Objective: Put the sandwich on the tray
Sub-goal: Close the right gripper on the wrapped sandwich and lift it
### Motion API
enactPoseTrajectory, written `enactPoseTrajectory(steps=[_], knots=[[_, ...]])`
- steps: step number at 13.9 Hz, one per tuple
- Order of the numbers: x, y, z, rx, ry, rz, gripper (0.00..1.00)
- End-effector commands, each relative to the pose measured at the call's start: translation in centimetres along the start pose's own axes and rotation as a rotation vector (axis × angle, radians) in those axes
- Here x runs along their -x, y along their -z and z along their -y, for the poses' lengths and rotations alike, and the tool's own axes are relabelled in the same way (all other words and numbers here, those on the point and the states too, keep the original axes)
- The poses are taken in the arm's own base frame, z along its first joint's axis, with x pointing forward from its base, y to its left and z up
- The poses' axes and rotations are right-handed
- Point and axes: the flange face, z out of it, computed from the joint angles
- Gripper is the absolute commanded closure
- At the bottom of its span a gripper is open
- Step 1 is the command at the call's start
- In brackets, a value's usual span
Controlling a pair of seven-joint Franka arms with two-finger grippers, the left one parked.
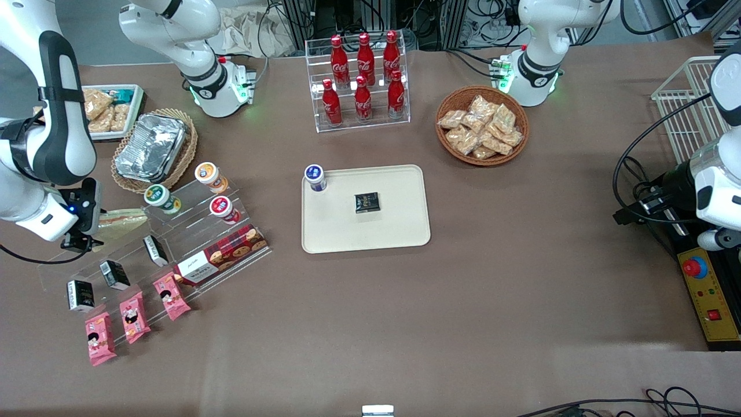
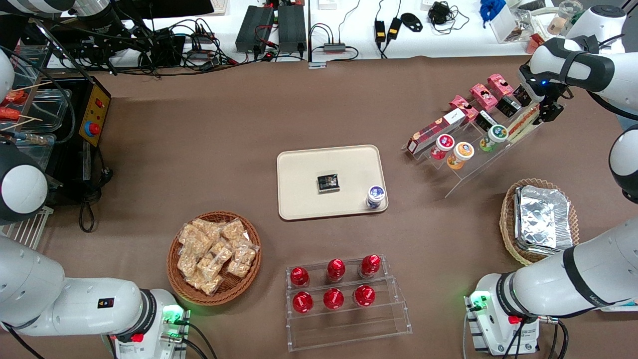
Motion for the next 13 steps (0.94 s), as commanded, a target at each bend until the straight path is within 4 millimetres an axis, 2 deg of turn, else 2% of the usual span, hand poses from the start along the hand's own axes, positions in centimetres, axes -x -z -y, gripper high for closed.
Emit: enactPoseTrajectory(steps=[1, 4, 5, 7, 8, 11, 12, 13], knots=[[-0.2, 0.0, 0.3, 0.017, 0.046, 0.024, 1.00], [0.2, 1.4, 0.3, 0.045, 0.042, 0.030, 1.00], [0.5, 2.9, 0.6, 0.074, 0.034, 0.031, 1.00], [0.1, 7.3, 0.8, 0.154, 0.052, 0.061, 1.00], [0.2, 8.8, 1.2, 0.178, 0.049, 0.068, 1.00], [0.1, 14.0, 3.8, 0.243, -0.066, 0.041, 1.00], [-1.0, 15.5, 4.6, 0.245, -0.116, 0.019, 1.00], [-3.6, 16.6, 4.6, 0.231, -0.131, 0.001, 1.00]])
